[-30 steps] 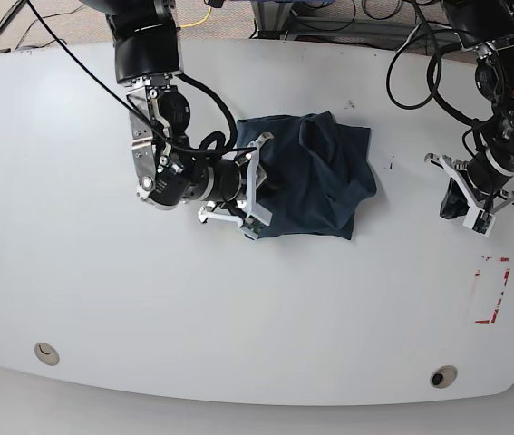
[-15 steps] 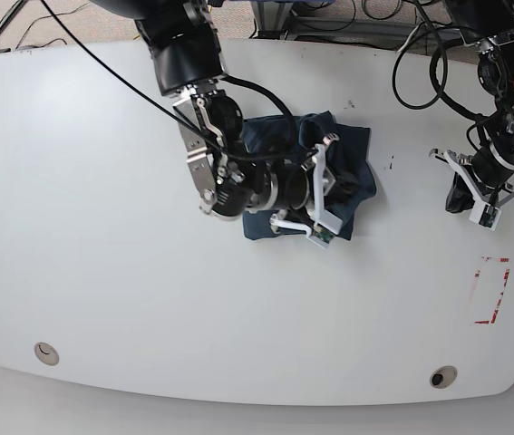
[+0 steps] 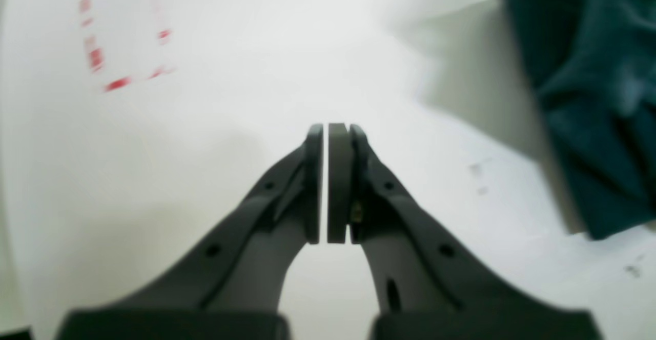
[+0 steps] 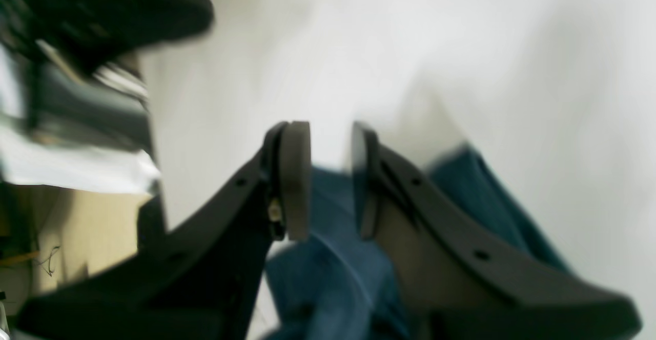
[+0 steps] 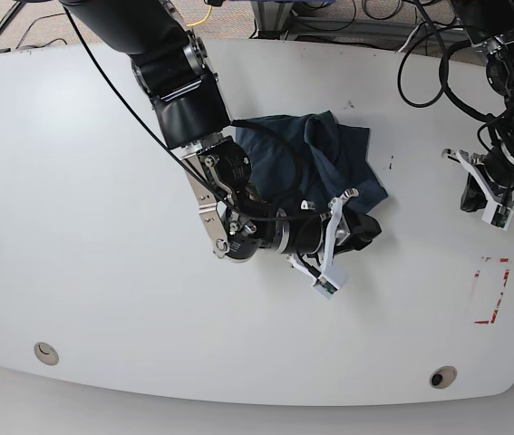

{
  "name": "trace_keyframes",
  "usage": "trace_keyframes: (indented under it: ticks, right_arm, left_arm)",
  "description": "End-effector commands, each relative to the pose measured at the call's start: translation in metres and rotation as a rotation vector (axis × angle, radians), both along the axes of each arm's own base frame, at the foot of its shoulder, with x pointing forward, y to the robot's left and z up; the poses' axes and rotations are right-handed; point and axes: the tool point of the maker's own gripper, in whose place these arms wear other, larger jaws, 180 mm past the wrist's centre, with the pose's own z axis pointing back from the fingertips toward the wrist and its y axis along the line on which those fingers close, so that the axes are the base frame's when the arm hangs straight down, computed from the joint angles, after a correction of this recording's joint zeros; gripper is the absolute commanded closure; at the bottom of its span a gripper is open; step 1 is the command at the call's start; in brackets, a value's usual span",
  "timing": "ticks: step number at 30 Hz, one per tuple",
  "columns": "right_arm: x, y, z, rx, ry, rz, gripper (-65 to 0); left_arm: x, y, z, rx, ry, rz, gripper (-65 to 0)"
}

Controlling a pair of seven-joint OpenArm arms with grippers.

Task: Layout the t-shirt on the table in an organized manner, then fold the t-shirt properly
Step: 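Press and smooth the folded bundle with the right gripper, then grasp the bundle's edge with the right gripper and tuck it under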

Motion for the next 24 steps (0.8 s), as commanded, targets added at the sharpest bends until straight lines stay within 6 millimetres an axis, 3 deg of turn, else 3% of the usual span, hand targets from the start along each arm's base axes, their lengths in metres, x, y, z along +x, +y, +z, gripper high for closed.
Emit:
trace_keyframes:
  ticks: [1,7,16,24]
  right_arm:
    - [0.01,-0.012,0.026,0.032,-0.049,-0.02,-13.0]
    - [-0.005,-0.038,0.019,-0.024,-0.06,-0.038,-13.0]
    - [-0.048,-0.083,-0.015,-0.134,-0.031,-0.057,-13.0]
    - [-0.079,-0.108,-0.036,-0.196,-0.006,-0.048,-13.0]
  left_arm:
    - [0.007,-0.002,0.015,0.003,-0.05,-0.015,0.0]
    - [0.007,-0.001,0.015,0.006,-0.049,-0.015,0.0]
    - [0.007,-0.001,0.015,0.009,-0.049,-0.016,0.0]
    - [0.007,-0.001,0.014,0.008,-0.045,-0.015,0.0]
